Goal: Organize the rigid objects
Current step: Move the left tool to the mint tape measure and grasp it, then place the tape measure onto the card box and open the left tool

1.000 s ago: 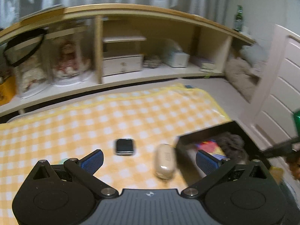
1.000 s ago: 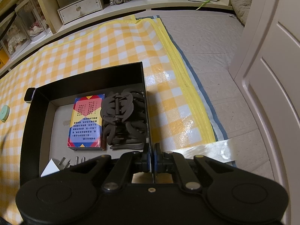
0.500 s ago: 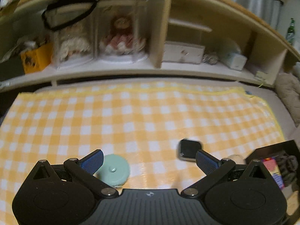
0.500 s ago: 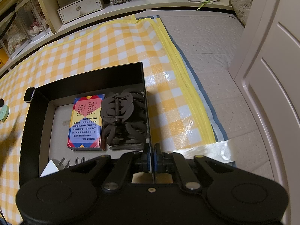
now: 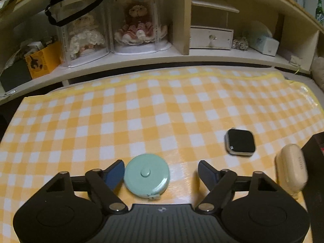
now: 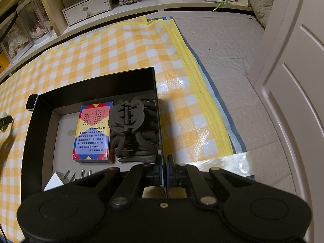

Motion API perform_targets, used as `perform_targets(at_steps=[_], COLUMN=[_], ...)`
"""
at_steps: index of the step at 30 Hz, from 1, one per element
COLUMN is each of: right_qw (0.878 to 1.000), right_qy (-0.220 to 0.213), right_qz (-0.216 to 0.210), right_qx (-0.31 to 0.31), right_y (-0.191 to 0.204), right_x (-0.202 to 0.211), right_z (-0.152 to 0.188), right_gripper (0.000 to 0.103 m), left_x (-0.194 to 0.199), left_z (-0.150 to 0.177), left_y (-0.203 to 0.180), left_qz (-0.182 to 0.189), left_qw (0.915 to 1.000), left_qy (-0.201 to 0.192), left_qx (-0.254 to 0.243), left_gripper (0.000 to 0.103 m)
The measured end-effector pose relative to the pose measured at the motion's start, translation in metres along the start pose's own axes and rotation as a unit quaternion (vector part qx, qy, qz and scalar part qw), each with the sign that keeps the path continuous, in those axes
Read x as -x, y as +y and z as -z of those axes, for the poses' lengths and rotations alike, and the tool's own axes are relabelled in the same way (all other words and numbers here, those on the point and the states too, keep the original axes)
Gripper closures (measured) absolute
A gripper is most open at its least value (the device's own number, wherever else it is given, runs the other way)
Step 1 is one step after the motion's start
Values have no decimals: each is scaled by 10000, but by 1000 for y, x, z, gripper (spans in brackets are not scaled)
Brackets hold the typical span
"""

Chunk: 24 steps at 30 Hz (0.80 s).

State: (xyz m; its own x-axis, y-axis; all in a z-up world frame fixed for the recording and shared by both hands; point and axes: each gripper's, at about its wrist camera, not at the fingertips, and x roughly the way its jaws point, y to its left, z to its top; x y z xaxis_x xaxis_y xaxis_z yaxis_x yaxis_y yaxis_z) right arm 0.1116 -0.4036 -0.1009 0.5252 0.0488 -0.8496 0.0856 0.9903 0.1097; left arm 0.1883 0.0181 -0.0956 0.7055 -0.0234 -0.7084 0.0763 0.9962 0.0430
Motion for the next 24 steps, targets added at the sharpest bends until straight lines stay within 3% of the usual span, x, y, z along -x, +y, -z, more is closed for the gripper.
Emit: perform_targets(at_steps=[3,6,11,15,19,24], right_qw=[10000,10000,10000,10000,10000,10000], right_qy=[0,0,-3,-1,-2,-2], right_qz=[0,0,0,0,-16,-4], right_qx=[3,0,1,2,-14,-3], right_y=[0,0,-1,0,-1,0], right_x=[0,0,0,0,0,0], right_z=[0,0,0,0,0,0], right_gripper=[98,98,98,98,98,98], left_x=[-5,-4,-3,2,27,70], left_z=[3,4,2,-1,-16,-31], left_y=[4,8,13,13,0,-45], left_qz=[-109,-153,-157,-137,251,1082], left_qw=[9998,9998,9997,9994,9984,9905], left_qy=[190,131,70,39,-366,-845], left_qx=[10,59,180,305,351,17], left_gripper=[30,32,52,52,52,52])
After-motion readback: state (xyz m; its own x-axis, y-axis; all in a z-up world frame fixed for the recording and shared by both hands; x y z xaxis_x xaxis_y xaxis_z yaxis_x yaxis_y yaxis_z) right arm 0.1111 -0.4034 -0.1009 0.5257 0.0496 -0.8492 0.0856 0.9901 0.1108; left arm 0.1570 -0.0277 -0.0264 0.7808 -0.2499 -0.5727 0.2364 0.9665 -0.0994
